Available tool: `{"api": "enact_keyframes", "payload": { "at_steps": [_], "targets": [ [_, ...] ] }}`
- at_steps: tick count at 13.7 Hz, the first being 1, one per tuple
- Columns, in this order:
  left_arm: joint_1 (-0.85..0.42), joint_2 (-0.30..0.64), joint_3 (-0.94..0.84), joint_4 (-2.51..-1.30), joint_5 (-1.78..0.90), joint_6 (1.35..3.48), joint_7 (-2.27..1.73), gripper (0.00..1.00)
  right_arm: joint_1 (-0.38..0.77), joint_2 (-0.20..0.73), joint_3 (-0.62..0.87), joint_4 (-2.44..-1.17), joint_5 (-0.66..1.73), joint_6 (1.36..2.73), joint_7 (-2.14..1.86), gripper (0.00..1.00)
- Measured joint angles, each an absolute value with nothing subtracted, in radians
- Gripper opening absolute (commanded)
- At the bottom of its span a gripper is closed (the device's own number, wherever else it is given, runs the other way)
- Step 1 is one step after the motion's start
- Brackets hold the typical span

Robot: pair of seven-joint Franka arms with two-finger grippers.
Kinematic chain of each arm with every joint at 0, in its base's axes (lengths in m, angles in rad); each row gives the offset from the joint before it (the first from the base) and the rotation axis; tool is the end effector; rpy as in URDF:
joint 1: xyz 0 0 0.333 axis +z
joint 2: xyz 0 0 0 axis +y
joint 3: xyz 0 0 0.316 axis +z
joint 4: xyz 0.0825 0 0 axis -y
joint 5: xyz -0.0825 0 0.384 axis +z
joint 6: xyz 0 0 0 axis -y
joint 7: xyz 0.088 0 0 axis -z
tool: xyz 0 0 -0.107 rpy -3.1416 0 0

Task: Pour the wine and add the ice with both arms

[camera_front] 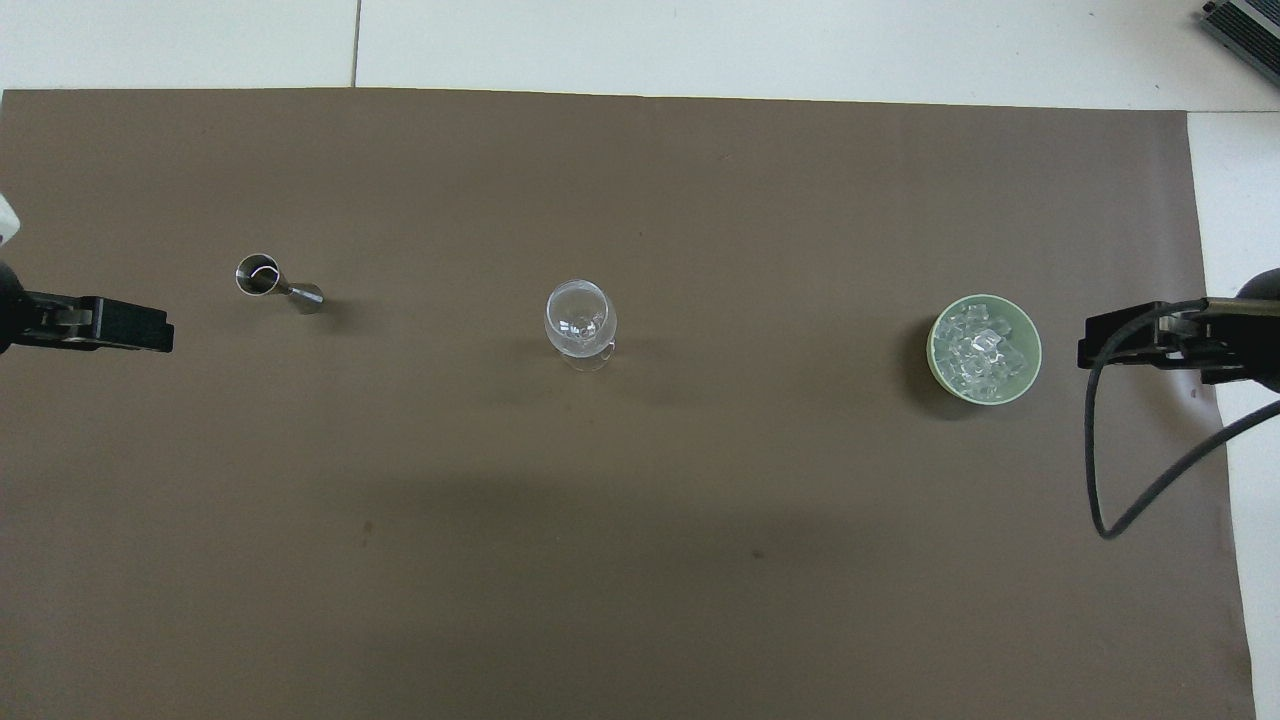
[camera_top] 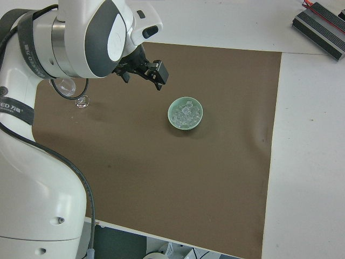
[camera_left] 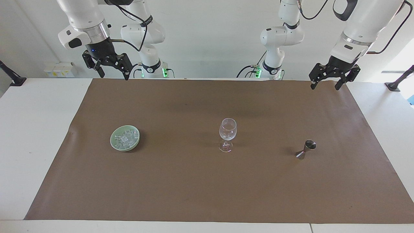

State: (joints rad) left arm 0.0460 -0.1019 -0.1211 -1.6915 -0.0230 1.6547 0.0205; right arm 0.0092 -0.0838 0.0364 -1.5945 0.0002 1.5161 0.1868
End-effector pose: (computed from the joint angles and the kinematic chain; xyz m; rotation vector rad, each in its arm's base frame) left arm 0.5285 -0.0454 0.6296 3.1241 -0.1472 0.1002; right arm 0.5221 0.0248 0.6537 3.1315 -0.2216 0.0088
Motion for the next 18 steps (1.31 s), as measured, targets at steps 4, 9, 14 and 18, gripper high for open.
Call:
{"api": "enact_keyframes", "payload": {
  "at_steps": [4,9,14,18],
  "targets": [
    [0.046,-0.103,-0.122,-1.692,-0.023,1.652,0.021,1.00,0.009,-0.084,0.036,-1.594,0.000,1.516,0.187,1.00],
    [0.046,-0.106,-0.122,-1.697,-0.023,1.629,0.020,1.00,0.009,-0.084,0.036,-1.595,0.000,1.516,0.187,1.00],
    [0.046,-0.108,-0.121,-1.698,-0.023,1.614,0.018,1.00,0.009,-0.084,0.036,-1.594,0.000,1.516,0.187,1.00],
    [0.048,-0.109,-0.115,-1.699,-0.023,1.614,-0.022,1.00,0.009,-0.084,0.036,-1.594,0.000,1.516,0.187,1.00]
  ]
}}
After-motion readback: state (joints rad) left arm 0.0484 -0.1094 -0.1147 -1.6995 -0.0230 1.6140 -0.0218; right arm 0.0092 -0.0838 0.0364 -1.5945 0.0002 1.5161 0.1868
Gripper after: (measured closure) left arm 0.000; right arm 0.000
